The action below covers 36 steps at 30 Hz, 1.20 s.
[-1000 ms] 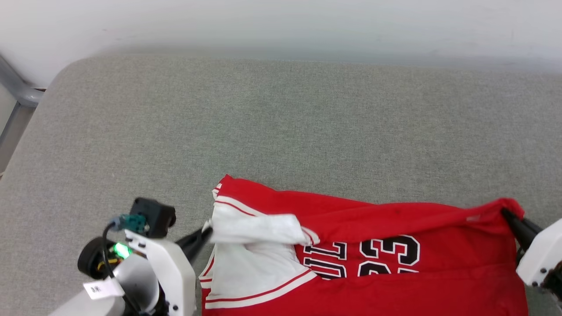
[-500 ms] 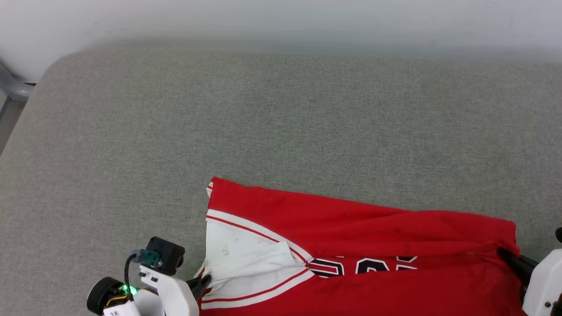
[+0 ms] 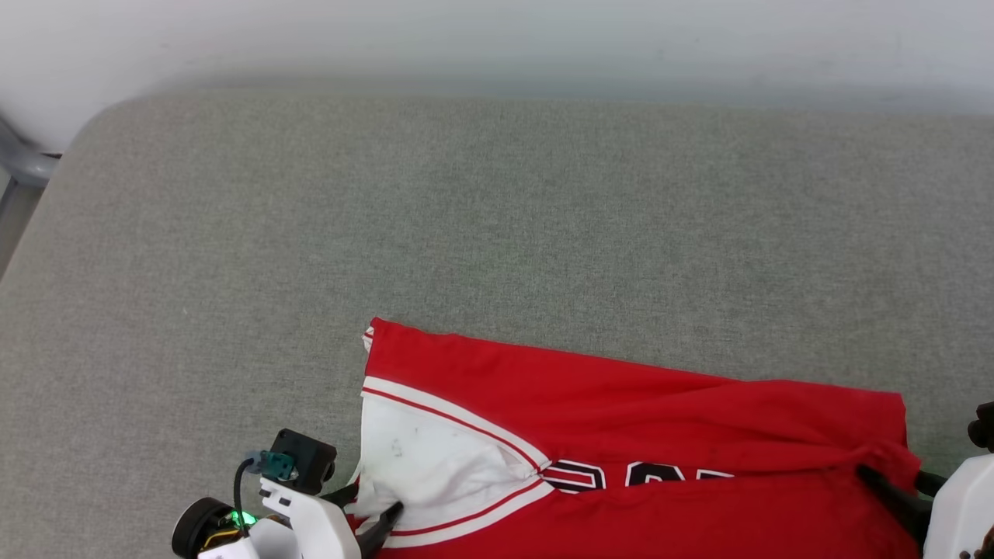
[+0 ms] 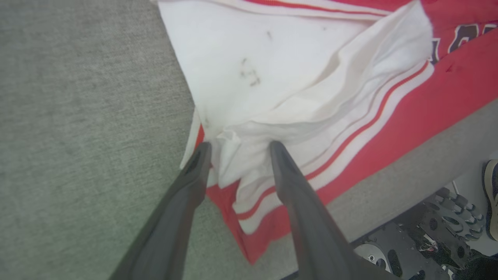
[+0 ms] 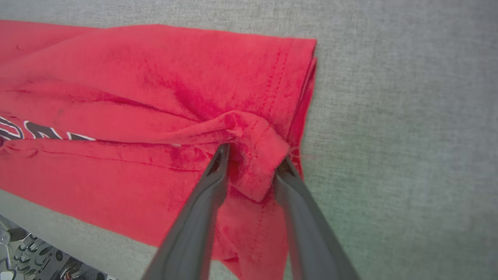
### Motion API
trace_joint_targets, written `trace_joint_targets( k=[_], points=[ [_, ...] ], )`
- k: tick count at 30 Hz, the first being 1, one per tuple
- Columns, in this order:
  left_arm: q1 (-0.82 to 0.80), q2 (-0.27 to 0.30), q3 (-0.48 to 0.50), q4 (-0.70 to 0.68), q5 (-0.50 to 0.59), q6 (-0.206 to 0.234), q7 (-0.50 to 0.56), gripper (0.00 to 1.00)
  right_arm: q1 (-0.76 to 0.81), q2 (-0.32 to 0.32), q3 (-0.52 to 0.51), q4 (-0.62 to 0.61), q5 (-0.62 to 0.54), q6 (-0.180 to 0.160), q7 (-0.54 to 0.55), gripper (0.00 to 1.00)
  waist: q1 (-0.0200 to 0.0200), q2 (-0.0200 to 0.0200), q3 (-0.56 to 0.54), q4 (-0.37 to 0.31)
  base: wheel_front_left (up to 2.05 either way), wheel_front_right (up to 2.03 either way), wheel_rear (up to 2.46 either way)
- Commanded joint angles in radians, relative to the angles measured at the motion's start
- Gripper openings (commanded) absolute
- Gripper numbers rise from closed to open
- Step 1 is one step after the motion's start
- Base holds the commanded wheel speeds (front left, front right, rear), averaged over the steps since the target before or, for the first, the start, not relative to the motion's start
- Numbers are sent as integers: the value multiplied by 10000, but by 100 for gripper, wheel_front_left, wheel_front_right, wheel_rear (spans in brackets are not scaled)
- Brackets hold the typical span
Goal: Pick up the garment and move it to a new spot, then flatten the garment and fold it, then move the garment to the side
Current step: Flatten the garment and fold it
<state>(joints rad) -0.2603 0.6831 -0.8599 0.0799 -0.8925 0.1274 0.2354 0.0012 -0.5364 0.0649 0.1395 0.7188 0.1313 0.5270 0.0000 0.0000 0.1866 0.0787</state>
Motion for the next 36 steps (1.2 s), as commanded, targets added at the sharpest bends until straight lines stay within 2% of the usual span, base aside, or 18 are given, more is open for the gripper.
trace_joint_targets(
  k=[1, 7, 10, 14, 18, 24, 28, 31, 36],
  points=[
    [82, -41, 25, 86, -19, 17, -112, 100, 132, -93, 55, -27, 186, -10, 67, 100, 0, 0, -172, -41, 0, 0, 0],
    [156, -154, 475, -160, -95, 275, -862, 100, 261, -161, -132, -463, 612, -10, 564, 100, 0, 0, -626, -83, 0, 0, 0],
    [71, -223, 890, -433, 56, 620, -1602, 100, 302, -101, -479, -850, 656, -10, 981, 100, 0, 0, -728, -88, 0, 0, 0],
    [44, -470, 1477, -743, 352, 1074, -2957, 100, 452, 366, -1154, -1167, 470, -10, 1671, 100, 0, 0, -795, -93, 0, 0, 0],
    [-41, -664, 1744, -974, 934, 1108, -4316, 100, 376, 977, -1881, -1500, 173, -12, 2479, 100, 0, 0, -722, -96, 0, 0, 0],
    [-80, -958, 2348, -1036, 2267, 1339, -4994, 100, 32, 1882, -2963, -1580, -1032, -10, 3290, 100, 0, 0, -425, -15, 0, 0, 0],
    [231, -1369, 3132, -1306, 3464, 1231, -5019, 100, -278, 2512, -3518, -1471, -1476, -10, 3662, 100, 0, 0, -216, 82, 0, 0, 0],
    [507, -1649, 3544, -1251, 3761, 1095, -5018, 100, -411, 2826, -3768, -1357, -1582, -10, 3847, 100, 0, 0, -126, 144, 0, 0, 0],
    [947, -2265, 4093, -943, 4366, 443, -5014, 100, -647, 3200, -4179, -1054, -1986, -10, 4098, 100, 0, 0, 86, 280, 0, 0, 0]
  ],
)
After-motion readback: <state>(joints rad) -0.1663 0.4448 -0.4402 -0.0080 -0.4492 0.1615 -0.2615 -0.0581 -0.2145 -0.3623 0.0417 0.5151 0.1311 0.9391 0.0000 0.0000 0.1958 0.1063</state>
